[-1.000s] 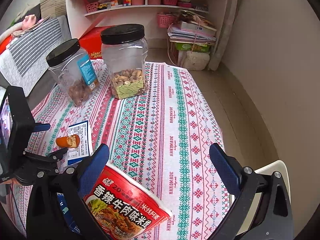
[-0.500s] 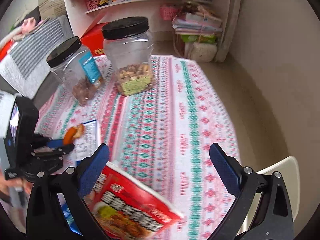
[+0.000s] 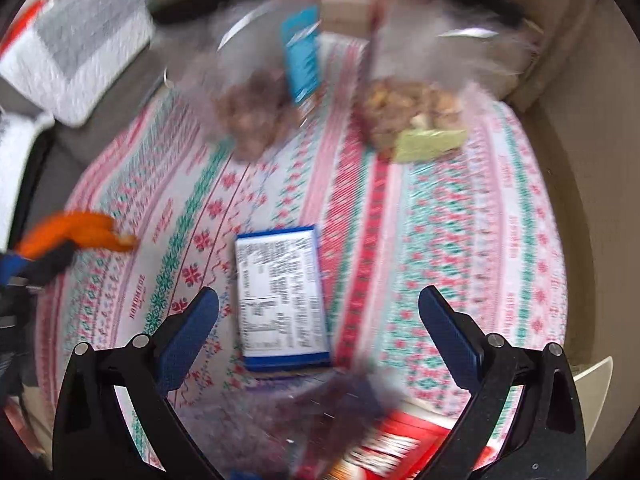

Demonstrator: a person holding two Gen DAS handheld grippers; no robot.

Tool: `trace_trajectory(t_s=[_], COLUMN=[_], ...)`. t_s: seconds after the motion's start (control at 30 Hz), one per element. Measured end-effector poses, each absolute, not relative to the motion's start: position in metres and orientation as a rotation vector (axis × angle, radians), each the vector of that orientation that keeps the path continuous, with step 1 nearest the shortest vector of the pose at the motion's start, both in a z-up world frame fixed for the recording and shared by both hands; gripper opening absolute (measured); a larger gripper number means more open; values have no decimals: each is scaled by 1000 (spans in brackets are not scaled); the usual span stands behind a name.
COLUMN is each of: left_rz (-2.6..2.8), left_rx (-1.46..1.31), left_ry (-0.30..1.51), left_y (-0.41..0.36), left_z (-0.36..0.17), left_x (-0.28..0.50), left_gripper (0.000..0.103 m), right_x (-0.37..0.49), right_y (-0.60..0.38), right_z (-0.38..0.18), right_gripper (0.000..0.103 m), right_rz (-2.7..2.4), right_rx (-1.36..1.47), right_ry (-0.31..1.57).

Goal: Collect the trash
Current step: 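Grasp the orange sausage with the left gripper while the right grasps the blue-white box, then carry both items to the white bin and open the right gripper over it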

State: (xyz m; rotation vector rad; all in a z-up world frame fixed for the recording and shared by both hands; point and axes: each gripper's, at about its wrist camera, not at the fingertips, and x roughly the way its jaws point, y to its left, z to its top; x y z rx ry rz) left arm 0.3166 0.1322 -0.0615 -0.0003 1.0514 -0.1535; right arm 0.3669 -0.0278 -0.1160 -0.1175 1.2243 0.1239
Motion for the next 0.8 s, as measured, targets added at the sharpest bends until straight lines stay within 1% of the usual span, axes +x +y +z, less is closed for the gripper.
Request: trace_trajectory(t_s=[0.13,0.2,0.23,0.27,0.4,0.63,0.8], left_rz=[-129,-121,-112,-102,-55,10,17], left_rx=[-22,-33,-39,-44,-89,-137,-170], left_ry=[1023,1018,1016,1014,995,911,843], left_y=[141,146,148,150,162,174,167], left_z=[-50,-47,-47,-44,-38,-14,7], left_x=[311,310,311,308,306,297,282], left_gripper=[15,15,15,15,15,15,15], right_x=[375,377,378,378,375,356,325], right_y=[-7,-4,-4,-3,-8,-30,-47], right_z=[-144,-154,-158,-156,-134,-60,-21], right_gripper=[95,79,52,54,53,53,53], right_rz=[92,110,124,130,136,127,101], right_rx=[-162,-142,-131,-111,-66,24,39], right_ry=[1285,1314,1324,1309,1221,1001,849])
